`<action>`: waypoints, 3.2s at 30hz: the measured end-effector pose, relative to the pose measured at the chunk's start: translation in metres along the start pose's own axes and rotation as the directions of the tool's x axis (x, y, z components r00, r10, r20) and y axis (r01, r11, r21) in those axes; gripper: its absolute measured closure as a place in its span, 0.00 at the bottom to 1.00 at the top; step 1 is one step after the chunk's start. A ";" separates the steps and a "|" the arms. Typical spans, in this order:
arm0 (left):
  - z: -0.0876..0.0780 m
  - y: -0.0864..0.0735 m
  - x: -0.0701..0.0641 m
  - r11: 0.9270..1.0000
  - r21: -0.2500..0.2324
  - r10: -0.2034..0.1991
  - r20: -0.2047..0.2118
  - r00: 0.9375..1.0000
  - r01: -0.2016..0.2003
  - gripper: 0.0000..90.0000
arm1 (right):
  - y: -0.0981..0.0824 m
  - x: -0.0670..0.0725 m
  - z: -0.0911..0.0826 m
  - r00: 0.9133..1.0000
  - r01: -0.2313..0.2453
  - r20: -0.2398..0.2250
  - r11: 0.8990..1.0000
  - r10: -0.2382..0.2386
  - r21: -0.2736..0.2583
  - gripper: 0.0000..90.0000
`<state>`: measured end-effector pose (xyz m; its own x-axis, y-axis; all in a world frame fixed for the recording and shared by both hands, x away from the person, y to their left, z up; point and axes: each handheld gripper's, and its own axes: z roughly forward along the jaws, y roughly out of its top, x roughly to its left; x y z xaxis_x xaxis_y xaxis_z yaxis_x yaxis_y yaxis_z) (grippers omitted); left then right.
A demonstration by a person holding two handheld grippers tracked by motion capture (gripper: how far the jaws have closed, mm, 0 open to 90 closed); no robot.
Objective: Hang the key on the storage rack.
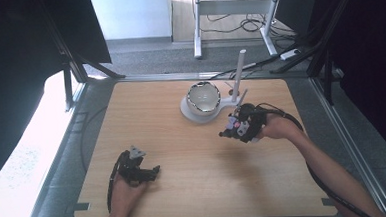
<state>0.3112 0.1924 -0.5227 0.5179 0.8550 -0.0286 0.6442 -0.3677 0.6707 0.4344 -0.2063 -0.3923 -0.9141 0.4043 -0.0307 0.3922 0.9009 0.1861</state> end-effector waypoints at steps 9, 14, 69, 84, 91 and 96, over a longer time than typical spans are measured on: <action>0.000 0.000 0.000 1.000 0.000 0.000 0.001 1.000 0.000 0.05 | -0.008 -0.023 -0.022 0.998 -0.059 0.033 0.998 0.060 -0.020 0.42; 0.000 0.000 0.000 1.000 -0.002 -0.002 0.000 1.000 0.002 0.05 | -0.011 -0.037 -0.035 0.995 -0.086 0.046 0.996 0.088 -0.035 0.42; 0.000 0.000 0.000 1.000 -0.001 -0.002 0.002 1.000 0.002 0.05 | -0.002 -0.149 -0.116 0.925 -0.291 0.203 0.942 0.322 -0.168 0.43; 0.000 0.000 0.000 1.000 0.000 -0.002 0.001 1.000 0.002 0.05 | 0.018 -0.142 -0.115 0.934 -0.269 0.188 0.945 0.303 -0.186 0.43; 0.000 0.000 0.000 1.000 0.000 -0.002 0.002 1.000 0.002 0.05 | 0.026 -0.131 -0.099 0.951 -0.250 0.145 0.956 0.272 -0.155 0.42; 0.000 0.000 0.000 1.000 -0.003 -0.003 0.001 1.000 0.003 0.05 | 0.026 -0.128 -0.079 0.960 -0.242 0.116 0.962 0.256 -0.123 0.42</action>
<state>0.3113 0.1922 -0.5229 0.5166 0.8556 -0.0313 0.6442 -0.3644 0.6725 0.5535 -0.2471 -0.3056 -0.7646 0.6373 -0.0958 0.5862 0.7495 0.3075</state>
